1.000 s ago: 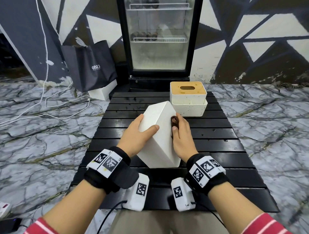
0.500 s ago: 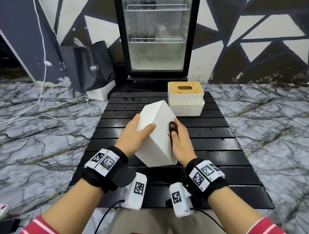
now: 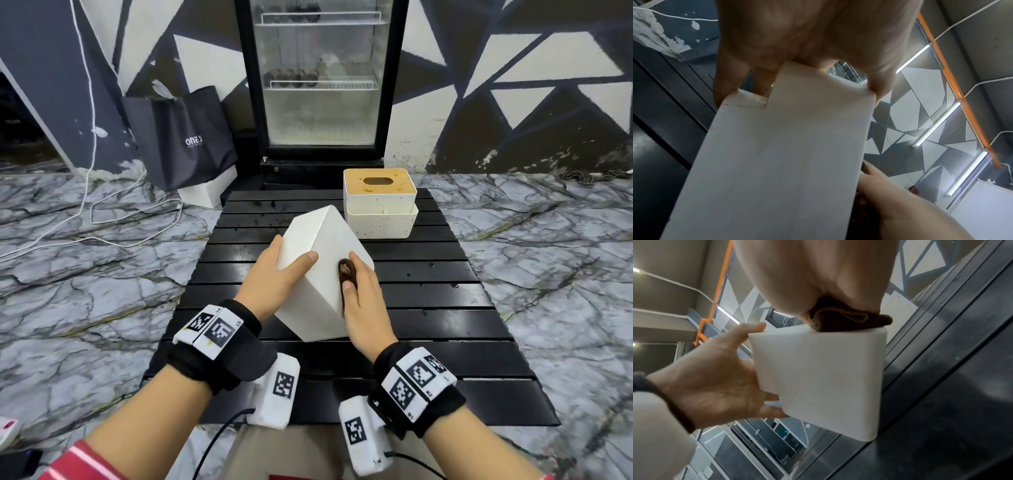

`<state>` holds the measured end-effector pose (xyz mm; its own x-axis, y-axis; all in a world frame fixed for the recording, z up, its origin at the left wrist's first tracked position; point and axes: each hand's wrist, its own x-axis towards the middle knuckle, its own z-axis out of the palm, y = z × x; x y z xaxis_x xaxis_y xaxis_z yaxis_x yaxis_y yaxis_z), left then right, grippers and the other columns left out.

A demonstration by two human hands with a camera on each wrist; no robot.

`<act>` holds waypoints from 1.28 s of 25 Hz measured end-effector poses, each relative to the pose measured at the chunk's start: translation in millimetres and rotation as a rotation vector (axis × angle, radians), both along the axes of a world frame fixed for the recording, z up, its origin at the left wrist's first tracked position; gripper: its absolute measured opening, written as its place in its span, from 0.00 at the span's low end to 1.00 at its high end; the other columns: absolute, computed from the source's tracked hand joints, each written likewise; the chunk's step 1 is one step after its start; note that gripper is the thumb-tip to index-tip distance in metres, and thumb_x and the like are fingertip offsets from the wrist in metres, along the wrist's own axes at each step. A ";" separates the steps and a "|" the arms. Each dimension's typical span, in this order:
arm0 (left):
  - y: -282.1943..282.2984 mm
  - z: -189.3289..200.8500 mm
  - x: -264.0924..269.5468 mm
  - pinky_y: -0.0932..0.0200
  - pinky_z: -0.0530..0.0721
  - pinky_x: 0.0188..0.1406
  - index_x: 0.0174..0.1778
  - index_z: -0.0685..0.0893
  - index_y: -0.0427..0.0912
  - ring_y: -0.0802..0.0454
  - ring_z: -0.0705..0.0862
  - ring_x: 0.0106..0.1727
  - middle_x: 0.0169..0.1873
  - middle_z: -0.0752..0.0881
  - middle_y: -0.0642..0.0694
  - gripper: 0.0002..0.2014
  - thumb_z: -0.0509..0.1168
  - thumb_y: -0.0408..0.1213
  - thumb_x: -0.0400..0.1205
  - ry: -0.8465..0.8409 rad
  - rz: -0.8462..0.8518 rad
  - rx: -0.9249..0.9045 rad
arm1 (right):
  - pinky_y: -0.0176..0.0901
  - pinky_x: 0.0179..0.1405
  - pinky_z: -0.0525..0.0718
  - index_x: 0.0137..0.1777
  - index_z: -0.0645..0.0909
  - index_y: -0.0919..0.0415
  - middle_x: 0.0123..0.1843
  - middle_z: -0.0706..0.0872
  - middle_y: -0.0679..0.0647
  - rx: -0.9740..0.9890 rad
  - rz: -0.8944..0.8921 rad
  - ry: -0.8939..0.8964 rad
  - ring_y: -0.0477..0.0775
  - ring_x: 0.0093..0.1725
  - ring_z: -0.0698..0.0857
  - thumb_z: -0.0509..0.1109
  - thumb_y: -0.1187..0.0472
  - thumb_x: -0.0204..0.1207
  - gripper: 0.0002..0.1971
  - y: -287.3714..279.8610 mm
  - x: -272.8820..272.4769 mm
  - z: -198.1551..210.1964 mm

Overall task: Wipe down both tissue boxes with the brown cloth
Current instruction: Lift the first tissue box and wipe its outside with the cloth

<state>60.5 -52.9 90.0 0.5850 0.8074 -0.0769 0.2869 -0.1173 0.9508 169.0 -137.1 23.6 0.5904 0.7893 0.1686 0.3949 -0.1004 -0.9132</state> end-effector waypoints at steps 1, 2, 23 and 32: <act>0.0 -0.2 -0.3 0.77 0.70 0.37 0.35 0.64 0.61 0.73 0.72 0.39 0.38 0.70 0.69 0.15 0.63 0.45 0.82 -0.009 0.000 0.006 | 0.39 0.76 0.55 0.78 0.56 0.55 0.77 0.63 0.49 -0.005 -0.018 0.014 0.50 0.77 0.59 0.52 0.65 0.83 0.24 -1.2 -1.1 0.0; 1.3 -2.3 0.0 0.75 0.70 0.38 0.35 0.64 0.61 0.73 0.72 0.39 0.38 0.70 0.69 0.15 0.64 0.46 0.82 -0.011 0.002 0.023 | 0.39 0.75 0.55 0.78 0.56 0.55 0.77 0.63 0.50 -0.013 -0.036 0.027 0.50 0.77 0.59 0.52 0.65 0.83 0.24 -1.8 -3.0 0.9; 4.7 -1.7 0.4 0.78 0.77 0.36 0.50 0.76 0.50 0.61 0.82 0.45 0.46 0.83 0.55 0.16 0.67 0.56 0.76 0.014 -0.133 0.093 | 0.51 0.78 0.59 0.77 0.58 0.55 0.76 0.65 0.49 0.166 0.028 -0.050 0.47 0.76 0.61 0.53 0.67 0.82 0.24 -0.4 -23.9 14.3; 10.0 -4.1 3.3 0.45 0.79 0.62 0.62 0.77 0.47 0.48 0.83 0.58 0.56 0.85 0.47 0.37 0.66 0.68 0.63 0.016 -0.173 0.129 | 0.53 0.78 0.59 0.77 0.58 0.59 0.76 0.66 0.54 0.175 0.068 -0.107 0.52 0.75 0.64 0.53 0.67 0.81 0.24 23.1 2.8 28.1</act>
